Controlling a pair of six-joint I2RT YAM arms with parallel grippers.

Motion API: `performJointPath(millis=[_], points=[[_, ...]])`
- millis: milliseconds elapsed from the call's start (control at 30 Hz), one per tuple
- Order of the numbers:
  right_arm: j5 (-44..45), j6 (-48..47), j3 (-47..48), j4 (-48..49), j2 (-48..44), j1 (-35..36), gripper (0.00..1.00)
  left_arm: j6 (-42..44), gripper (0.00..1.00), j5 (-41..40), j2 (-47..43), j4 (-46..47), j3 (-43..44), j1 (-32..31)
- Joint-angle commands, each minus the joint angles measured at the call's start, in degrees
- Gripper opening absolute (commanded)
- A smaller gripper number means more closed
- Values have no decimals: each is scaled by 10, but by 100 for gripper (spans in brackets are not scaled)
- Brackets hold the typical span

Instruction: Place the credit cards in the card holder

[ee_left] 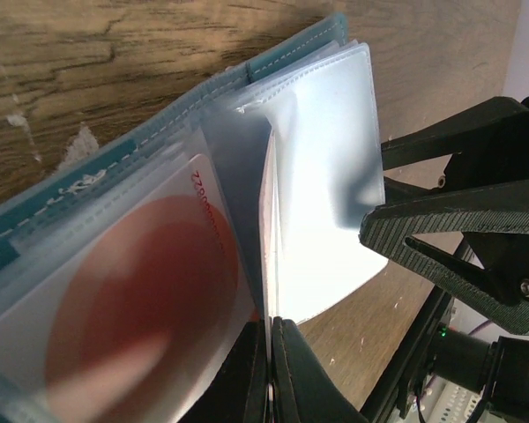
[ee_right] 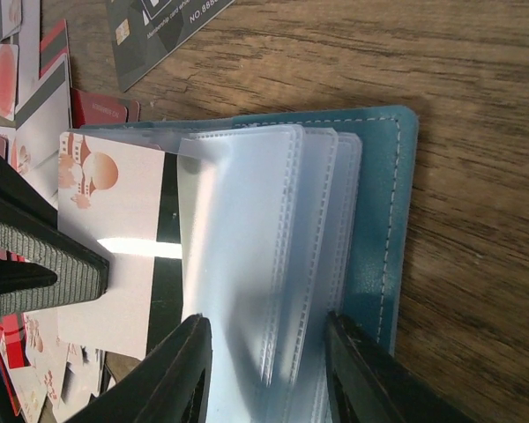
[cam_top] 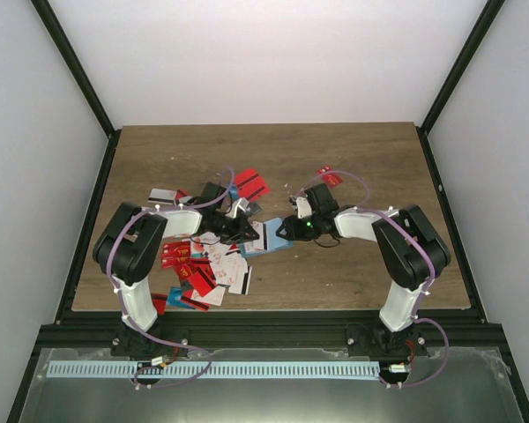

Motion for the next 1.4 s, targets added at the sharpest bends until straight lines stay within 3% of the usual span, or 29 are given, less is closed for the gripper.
performJointPath(millis=[0,767,1367], points=[[6,-7,-20,-18,-2,-3,38,0,4,-1,18,12,10,6],[6,14,-57,-14,-23,18,36,-26,4,13,44,54,3,-5],[156,-12,4,-133,-91,18,45,-3,4,-7,59,33,11,-17]])
